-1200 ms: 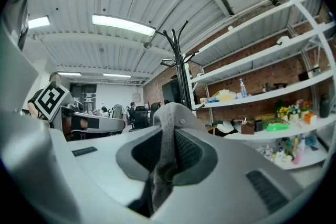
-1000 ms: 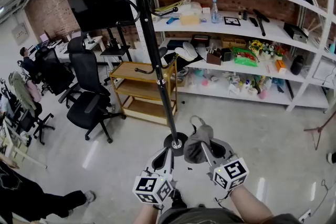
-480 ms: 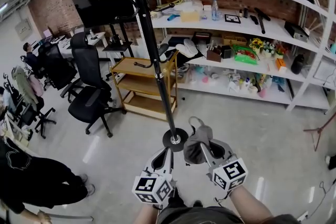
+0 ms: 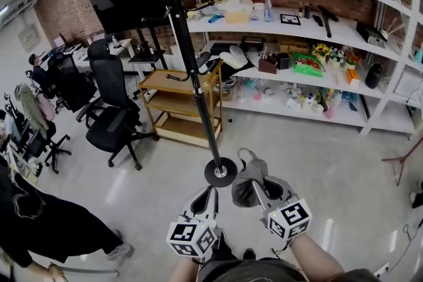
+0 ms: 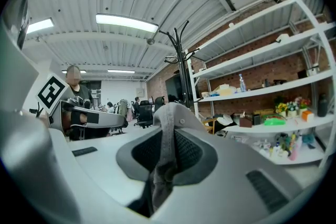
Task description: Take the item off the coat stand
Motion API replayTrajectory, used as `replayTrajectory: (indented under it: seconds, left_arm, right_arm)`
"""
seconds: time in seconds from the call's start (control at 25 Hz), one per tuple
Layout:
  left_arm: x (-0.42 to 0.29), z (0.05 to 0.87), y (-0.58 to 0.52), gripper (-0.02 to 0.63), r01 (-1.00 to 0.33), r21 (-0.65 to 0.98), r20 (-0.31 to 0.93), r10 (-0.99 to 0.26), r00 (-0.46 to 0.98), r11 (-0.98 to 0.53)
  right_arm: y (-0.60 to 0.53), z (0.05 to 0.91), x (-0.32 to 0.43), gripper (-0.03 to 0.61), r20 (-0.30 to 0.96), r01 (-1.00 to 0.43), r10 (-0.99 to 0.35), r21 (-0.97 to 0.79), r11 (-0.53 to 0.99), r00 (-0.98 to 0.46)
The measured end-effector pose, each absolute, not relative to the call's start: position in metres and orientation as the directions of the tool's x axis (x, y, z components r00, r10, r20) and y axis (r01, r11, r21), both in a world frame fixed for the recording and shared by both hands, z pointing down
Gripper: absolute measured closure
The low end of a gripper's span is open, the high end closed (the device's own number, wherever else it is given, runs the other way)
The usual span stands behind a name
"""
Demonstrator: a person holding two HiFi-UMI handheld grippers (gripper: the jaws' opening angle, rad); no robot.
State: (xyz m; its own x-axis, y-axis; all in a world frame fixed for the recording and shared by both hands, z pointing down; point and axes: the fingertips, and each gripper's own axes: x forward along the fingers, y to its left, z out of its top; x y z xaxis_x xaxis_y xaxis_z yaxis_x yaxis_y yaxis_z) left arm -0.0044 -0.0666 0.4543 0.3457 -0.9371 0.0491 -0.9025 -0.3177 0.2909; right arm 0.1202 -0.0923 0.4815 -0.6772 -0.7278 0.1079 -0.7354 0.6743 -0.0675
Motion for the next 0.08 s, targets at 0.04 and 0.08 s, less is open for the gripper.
replayTrajectory:
  seconds: [0.04,0.08]
  left_arm:
    - [-0.0033,0.4546,-0.066,0.606,-0.902,0.29,0.051,-0.936,0.348,-0.319]
    - [-0.0023,0.4549,-0.0655,0.606,-0.902,0.289,0.052,-0.935,0.35,-0.321]
  right_arm:
    - [-0.0921,0.4814,0.1211,0.537,0.107,-0.736,-0.728,-0.067,0.674,-0.677]
    - [-0.092,0.4811,0.122,0.537,0.106,-0.736,-0.729,-0.066,0.674,-0.676]
